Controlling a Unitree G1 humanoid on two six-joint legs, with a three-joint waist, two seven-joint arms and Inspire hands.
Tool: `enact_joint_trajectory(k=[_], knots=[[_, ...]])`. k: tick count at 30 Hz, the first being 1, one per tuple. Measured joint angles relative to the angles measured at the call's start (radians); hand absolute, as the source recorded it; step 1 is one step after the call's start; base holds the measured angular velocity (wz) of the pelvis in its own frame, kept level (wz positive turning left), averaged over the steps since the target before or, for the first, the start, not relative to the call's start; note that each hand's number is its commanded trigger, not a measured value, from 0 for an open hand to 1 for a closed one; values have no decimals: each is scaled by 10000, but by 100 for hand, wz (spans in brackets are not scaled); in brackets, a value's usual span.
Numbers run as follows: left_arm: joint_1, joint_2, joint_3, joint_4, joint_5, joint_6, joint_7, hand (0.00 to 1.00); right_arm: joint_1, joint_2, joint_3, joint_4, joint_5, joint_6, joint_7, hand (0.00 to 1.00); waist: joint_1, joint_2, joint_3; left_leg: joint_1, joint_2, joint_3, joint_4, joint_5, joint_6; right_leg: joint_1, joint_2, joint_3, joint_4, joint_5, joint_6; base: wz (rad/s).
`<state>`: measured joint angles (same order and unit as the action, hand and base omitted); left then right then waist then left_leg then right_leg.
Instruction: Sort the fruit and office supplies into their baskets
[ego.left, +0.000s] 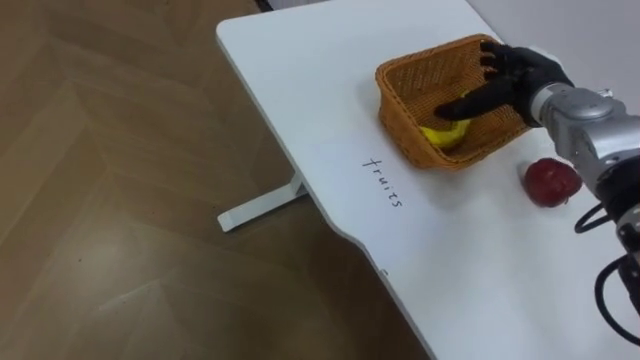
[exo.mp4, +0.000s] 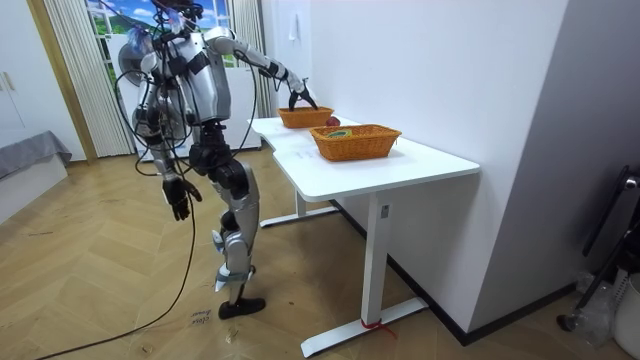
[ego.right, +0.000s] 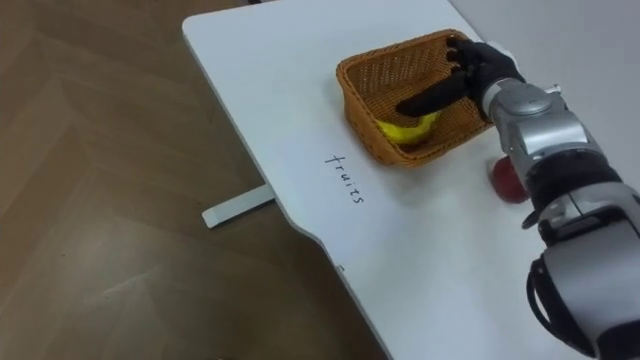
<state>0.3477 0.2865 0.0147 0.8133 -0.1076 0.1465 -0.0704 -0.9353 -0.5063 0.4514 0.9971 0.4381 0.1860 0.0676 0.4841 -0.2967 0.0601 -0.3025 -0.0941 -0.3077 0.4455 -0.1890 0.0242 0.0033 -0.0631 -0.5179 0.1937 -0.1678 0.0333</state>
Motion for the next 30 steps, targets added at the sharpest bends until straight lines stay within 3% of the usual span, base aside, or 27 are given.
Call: enact_joint_trajectory(k=[6, 7, 10, 11, 13, 20, 23, 28, 30], knots=[[83, -1, 185, -27, 8, 15, -17, 0, 6, -188, -505, -1184, -53, -12, 133, 0, -703, -143, -144, 268, 4, 80, 21, -129, -9, 224, -7, 204, -30, 0, 2, -8], [108, -40, 226, -33, 9, 46, -19, 0, 6, -198, -605, -1482, -149, -7, 187, 0, -758, -98, -159, 383, 32, 180, 21, -168, 14, 302, -16, 297, -30, 1, 4, -30], [161, -114, 248, -97, 7, 160, 22, 0, 5, -198, -836, -2260, -173, -8, 275, 0, -1072, 37, -300, 583, 90, 388, 3, -213, 83, 396, -28, 506, 12, 14, 25, -23], [165, -124, 242, -130, 6, 176, 76, 0, 5, -197, -931, -2503, -175, -8, 265, 0, -1227, 97, -297, 714, 125, 507, -15, -219, 121, 496, -38, 534, 38, 15, 27, -10], [169, -210, 245, -124, 3, 279, 253, 0, 6, -198, -933, -2856, -178, 4, 213, 0, -1295, 174, -395, 909, 158, 611, -117, -229, 142, 542, -71, 676, 87, 15, 28, -24], [379, -460, 221, -162, -105, 697, 616, 0, 11, -218, -1254, -3604, -233, 328, 195, 0, -1992, 476, -526, 1581, 152, 919, -523, -187, 217, 932, -196, 1024, 119, 10, 38, -13], [438, -523, 235, -127, -98, 886, 646, 0, 12, -233, -1707, -3708, -457, 346, 168, 0, -2179, 667, -525, 1699, 167, 1084, -596, -169, 257, 940, -241, 1026, 108, 6, 49, -16], [552, -524, 508, 15, -93, 962, 667, 0, 12, -421, -1992, -3811, -649, 348, 150, 0, -2622, 953, -614, 1923, 147, 1118, -867, -100, 276, 1030, -282, 1010, 90, 33, 93, -3], [527, -529, 666, 115, -68, 974, 646, 0, 12, -614, -1999, -3864, -821, 353, 184, 0, -2639, 1005, -633, 2029, 150, 1168, -1043, -37, 265, 1033, -303, 1040, 84, 33, 93, -6]])
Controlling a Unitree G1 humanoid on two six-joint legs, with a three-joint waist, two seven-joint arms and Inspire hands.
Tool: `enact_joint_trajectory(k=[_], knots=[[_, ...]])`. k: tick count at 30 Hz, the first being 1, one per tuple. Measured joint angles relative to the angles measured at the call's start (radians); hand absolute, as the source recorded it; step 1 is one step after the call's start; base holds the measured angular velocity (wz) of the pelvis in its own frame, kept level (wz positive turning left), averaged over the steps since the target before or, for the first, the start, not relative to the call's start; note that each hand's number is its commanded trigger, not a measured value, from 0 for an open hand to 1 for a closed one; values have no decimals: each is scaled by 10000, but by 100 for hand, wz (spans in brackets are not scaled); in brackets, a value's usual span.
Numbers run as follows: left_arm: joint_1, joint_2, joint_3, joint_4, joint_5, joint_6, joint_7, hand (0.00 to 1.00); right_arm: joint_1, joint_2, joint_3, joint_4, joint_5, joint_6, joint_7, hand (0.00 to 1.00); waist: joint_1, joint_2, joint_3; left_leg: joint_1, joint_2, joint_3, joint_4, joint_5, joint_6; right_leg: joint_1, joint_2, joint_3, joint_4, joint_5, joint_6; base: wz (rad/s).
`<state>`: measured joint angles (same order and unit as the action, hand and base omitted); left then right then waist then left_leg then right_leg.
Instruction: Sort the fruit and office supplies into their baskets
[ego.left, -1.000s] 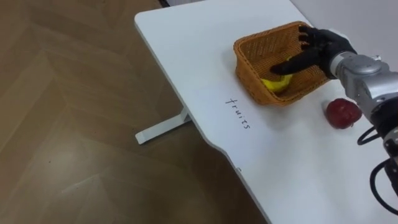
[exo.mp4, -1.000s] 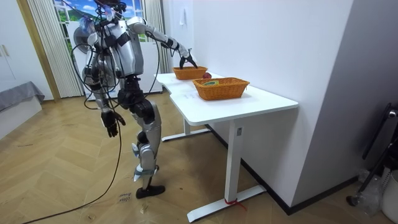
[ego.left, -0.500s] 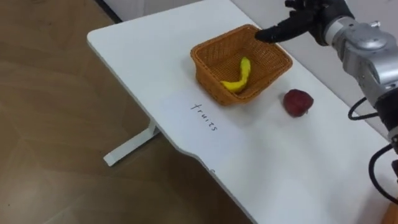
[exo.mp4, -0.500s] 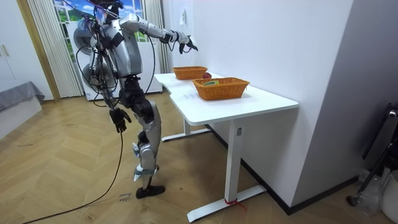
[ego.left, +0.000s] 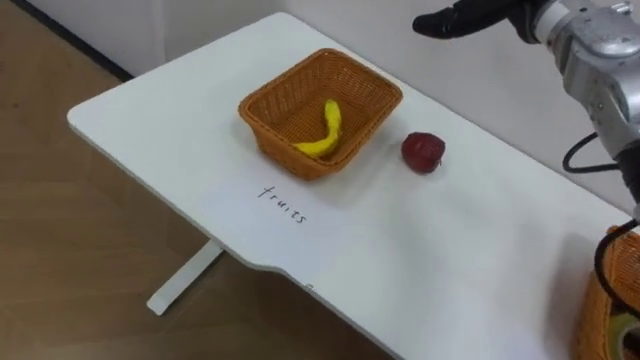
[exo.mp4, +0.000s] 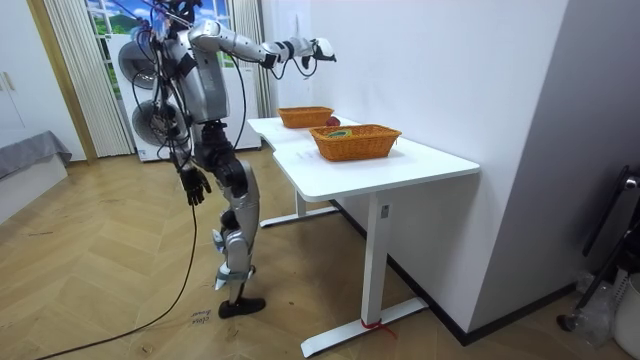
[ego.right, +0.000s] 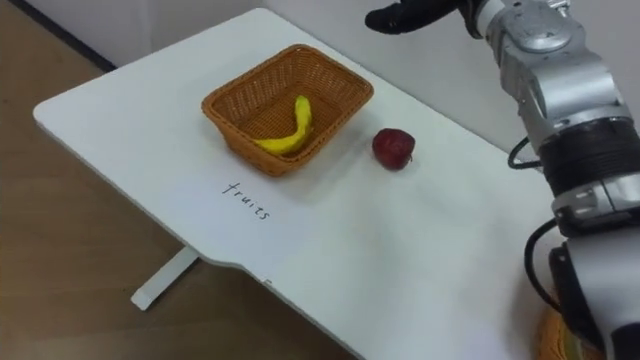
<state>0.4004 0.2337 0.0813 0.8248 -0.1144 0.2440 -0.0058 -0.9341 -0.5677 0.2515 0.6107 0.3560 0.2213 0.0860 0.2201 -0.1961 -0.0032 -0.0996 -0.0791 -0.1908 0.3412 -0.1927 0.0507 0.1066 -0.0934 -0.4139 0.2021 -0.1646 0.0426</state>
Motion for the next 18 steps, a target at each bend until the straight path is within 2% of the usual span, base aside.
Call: enact_joint_trajectory(k=[2, 7, 13, 14, 16, 18], knots=[[-45, -40, 163, 202, 3, 74, -49, 0, 6, -178, -17, 2, -100, 44, 40, 0, -82, 89, 47, 213, -17, 20, -210, 75, -7, 130, -13, 36, -23, 0, 0, -2], [105, -98, 177, 186, 9, 182, -60, 0, 237, -328, -17, 5, -111, 198, 42, 0, -239, 182, 41, 462, -13, 27, -373, 78, -17, 388, 27, 67, -209, 0, 0, 0], [13, -83, 206, 258, 9, 173, -34, 0, 1194, -327, -7, 24, -156, 223, 84, 0, -214, 154, 54, 751, 7, 87, -533, 82, -30, 665, 62, 145, -319, -1, 1, 0], [-9, -85, 208, 298, 62, 174, -42, 0, 1382, -328, -7, 24, -368, 224, 183, 0, -210, 109, 31, 749, 9, 89, -533, 81, -30, 669, 59, 130, -337, -11, 18, 0], [-82, -82, 226, 399, 157, 164, -50, 0, 1643, -328, -7, 21, -737, 223, 277, 0, -198, 103, 51, 739, 2, 91, -530, 80, -33, 664, 60, 97, -339, -13, 20, 0], [-194, -55, 232, 598, 225, 156, -47, 0, 1907, -327, 27, 23, -1038, 227, 321, 0, -156, 52, 26, 743, 7, 88, -530, 80, -35, 666, 58, 27, -335, -13, 21, 0]])
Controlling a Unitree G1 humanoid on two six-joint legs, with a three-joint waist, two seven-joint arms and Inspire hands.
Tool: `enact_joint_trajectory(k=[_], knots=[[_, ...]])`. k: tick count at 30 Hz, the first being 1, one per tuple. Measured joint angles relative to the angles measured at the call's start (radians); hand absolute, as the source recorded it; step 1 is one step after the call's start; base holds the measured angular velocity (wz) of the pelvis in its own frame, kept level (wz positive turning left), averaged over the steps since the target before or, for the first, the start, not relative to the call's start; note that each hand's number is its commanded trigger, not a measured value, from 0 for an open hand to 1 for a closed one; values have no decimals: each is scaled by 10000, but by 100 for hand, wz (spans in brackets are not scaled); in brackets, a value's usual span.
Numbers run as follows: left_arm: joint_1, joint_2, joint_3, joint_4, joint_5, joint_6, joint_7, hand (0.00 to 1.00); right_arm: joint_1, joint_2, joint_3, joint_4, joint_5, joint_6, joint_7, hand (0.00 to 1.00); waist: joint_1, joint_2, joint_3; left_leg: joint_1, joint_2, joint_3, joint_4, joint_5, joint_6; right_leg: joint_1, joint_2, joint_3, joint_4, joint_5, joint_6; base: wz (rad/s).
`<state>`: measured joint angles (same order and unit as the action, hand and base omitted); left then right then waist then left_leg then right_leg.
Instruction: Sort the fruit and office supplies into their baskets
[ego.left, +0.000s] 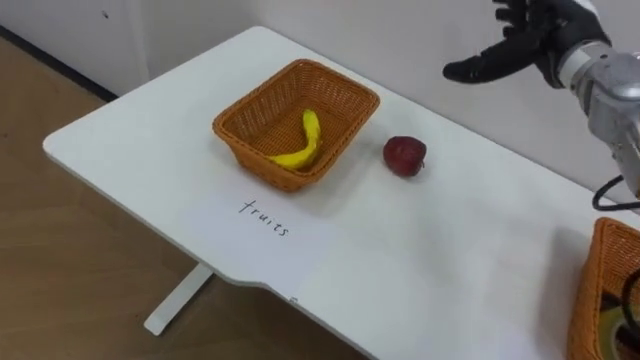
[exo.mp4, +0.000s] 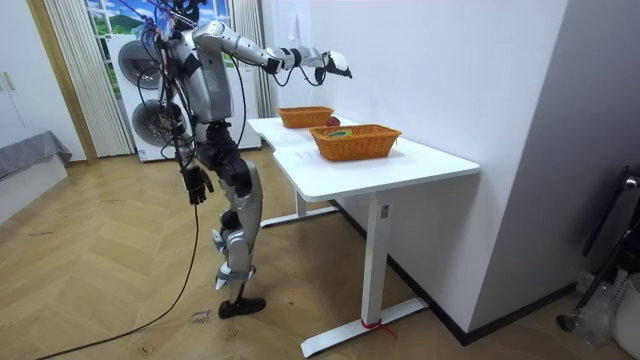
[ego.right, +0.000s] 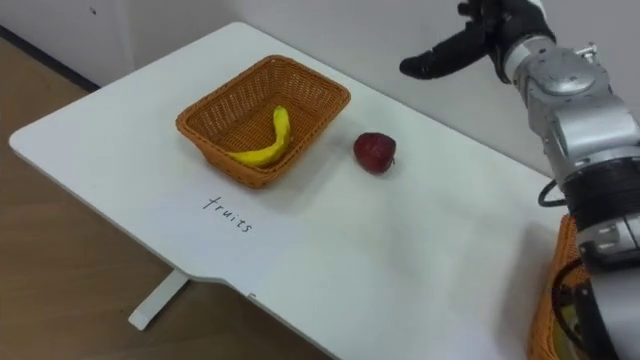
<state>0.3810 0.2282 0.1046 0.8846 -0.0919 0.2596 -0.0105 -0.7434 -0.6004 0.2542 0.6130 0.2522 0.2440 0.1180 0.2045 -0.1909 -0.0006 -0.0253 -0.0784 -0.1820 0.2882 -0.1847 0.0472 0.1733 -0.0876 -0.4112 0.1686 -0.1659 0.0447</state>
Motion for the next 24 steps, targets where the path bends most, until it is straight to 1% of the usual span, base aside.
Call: enact_joint_trajectory(k=[2, 4, 6, 7, 8, 9, 10, 11, 13, 14, 16, 19, 24], knots=[[4, 62, -10, 20, -2, 3, 3, 0, 106, -6, 169, 64, -270, 10, 51, 0, 15, -41, 20, -3, 8, 35, 3, 0, -3, -6, 1, -7, -1, 0, 1, -4], [25, 136, -15, 2, -1, 2, 12, 0, 153, -28, 417, 81, -339, 33, 41, 0, 18, -78, 14, 14, 13, 53, -3, -4, -7, 0, 1, -1, 1, 0, 1, -2], [23, 221, -36, -3, -3, -43, 16, 0, 268, -29, 630, 90, -362, 89, 40, 0, 141, -161, 32, 39, 17, 77, -16, -2, -8, 14, 1, 28, 12, 0, 1, -4], [23, 284, -87, -5, -4, -64, 8, 0, 343, -20, 837, 103, -500, 122, 47, 0, 269, -228, 61, 87, 30, 130, -27, -2, -8, 31, 4, 27, 11, -1, 1, -8], [26, 324, -88, -3, -5, -60, -9, 0, 508, -4, 972, 102, -654, 131, 63, 0, 371, -265, 112, 105, 29, 85, -31, -3, -7, 53, 3, 22, 13, 0, 1, -6], [25, 341, -83, -3, -3, -58, -13, 0, 621, 8, 984, 103, -717, 163, 72, 0, 449, -316, 102, 101, 25, 67, -29, -4, -6, 53, 0, -3, 14, 0, 1, 4], [33, 364, -79, -3, -4, -50, -16, 0, 814, 37, 996, 104, -889, 222, 102, 0, 517, -410, 78, 67, 18, 38, -3, -15, -5, 40, -2, -62, 18, 0, 1, 10], [41, 355, -90, -3, -20, -24, -29, 0, 860, 76, 999, 104, -1056, 306, 155, 0, 548, -445, 90, -40, 5, -26, 135, -73, 2, 16, 7, -71, 22, -1, 1, 12], [41, 353, -97, -6, -39, -13, -96, 0, 858, 81, 996, 107, -1052, 386, 168, 0, 647, -473, 102, -185, -12, -135, 272, -127, 5, -27, 13, -104, 16, -2, 3, 13], [35, 362, -95, -7, -36, -15, -133, 0, 858, 82, 999, 138, -1044, 386, 168, 0, 738, -486, 113, -224, -16, -152, 320, -143, 9, -35, 10, -137, 16, -2, 3, 8], [26, 389, -95, -7, -40, -37, -142, 0, 858, 82, 1003, 166, -1033, 386, 168, 0, 796, -515, 130, -338, -29, -225, 428, -165, 11, -56, 14, -242, 18, -4, 8, 13], [-23, 403, -77, 7, -41, -37, -142, 0, 864, 83, 1102, 255, -1026, 382, 164, 0, 1037, -534, 145, -422, -32, -218, 525, -164, 11, -94, 19, -284, 13, -4, 7, 5], [-27, 410, -82, 6, -69, -37, -143, 0, 898, 133, 1176, 463, -860, 386, 161, 0, 1215, -526, 164, -517, -32, -210, 585, -163, 14, -143, 19, -280, 8, -4, 8, -1]])
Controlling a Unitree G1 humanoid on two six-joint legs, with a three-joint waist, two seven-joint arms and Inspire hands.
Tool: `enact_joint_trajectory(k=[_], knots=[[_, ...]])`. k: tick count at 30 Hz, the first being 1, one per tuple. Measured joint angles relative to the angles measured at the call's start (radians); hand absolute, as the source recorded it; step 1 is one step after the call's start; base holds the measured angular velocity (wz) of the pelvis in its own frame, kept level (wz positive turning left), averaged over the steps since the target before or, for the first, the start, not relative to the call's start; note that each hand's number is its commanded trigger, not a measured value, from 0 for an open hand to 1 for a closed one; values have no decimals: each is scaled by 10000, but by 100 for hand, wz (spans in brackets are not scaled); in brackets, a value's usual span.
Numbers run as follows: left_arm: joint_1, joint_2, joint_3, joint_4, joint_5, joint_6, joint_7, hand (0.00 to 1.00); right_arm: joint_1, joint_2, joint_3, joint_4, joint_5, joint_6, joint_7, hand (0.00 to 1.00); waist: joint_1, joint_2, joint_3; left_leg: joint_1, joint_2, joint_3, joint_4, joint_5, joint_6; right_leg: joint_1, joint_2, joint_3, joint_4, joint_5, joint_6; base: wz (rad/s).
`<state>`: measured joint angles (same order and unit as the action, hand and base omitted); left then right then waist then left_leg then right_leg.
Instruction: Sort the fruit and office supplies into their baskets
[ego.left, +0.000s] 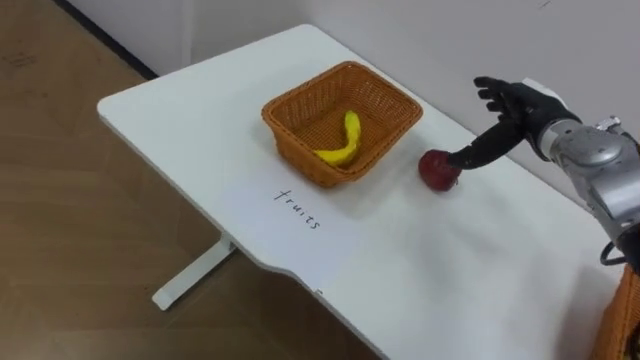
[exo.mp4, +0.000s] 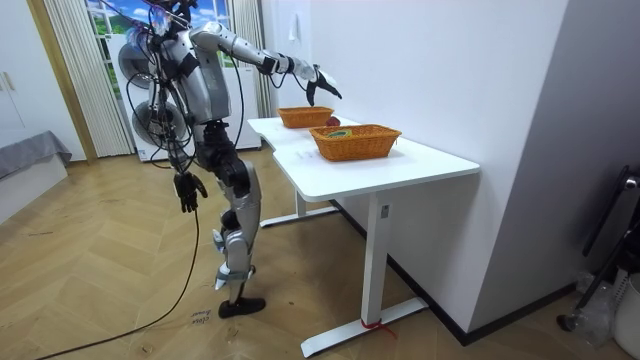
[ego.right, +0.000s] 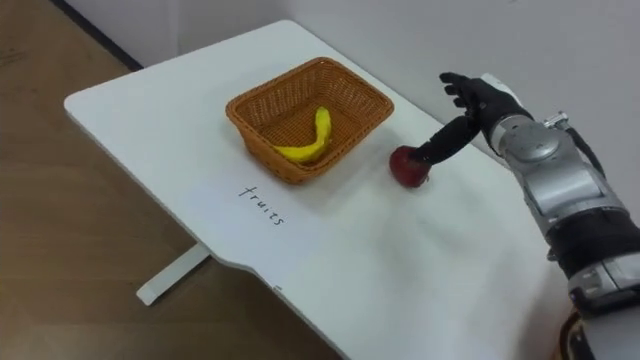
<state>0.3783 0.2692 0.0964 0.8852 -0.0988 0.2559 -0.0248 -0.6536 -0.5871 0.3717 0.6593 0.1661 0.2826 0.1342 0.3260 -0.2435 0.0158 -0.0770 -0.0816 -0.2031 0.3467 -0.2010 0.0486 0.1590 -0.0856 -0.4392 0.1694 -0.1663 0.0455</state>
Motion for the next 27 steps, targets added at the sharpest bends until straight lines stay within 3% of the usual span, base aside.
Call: enact_joint_trajectory(k=[12, 18, 20, 27], knots=[[-196, 160, -31, -26, -7, -67, 136, 0, 178, 10, 587, 59, 248, -10, -54, 0, 351, -29, 27, -177, 66, 107, 99, -41, -36, -190, 66, 243, -3, 1, -2, -3], [-375, 189, -42, 2, -186, 1, 136, 0, 161, 27, 774, 1249, 285, -39, -86, 0, 551, 21, 66, -356, 66, 96, 177, -100, -73, -330, 73, 213, 6, 1, -2, 0], [-375, 180, -46, 8, -259, 5, 154, 0, 161, 35, 774, 1681, 270, -36, -86, 0, 633, 84, 118, -378, 66, 95, 162, -102, -73, -377, 71, 215, 10, 2, -3, 0], [-474, 173, -48, 16, -258, 23, 218, 0, 148, 42, 774, 2435, 248, 5, -95, 0, 679, 79, 117, -509, 141, 156, 161, -75, -43, -557, 106, 239, 10, 2, -4, -1]])
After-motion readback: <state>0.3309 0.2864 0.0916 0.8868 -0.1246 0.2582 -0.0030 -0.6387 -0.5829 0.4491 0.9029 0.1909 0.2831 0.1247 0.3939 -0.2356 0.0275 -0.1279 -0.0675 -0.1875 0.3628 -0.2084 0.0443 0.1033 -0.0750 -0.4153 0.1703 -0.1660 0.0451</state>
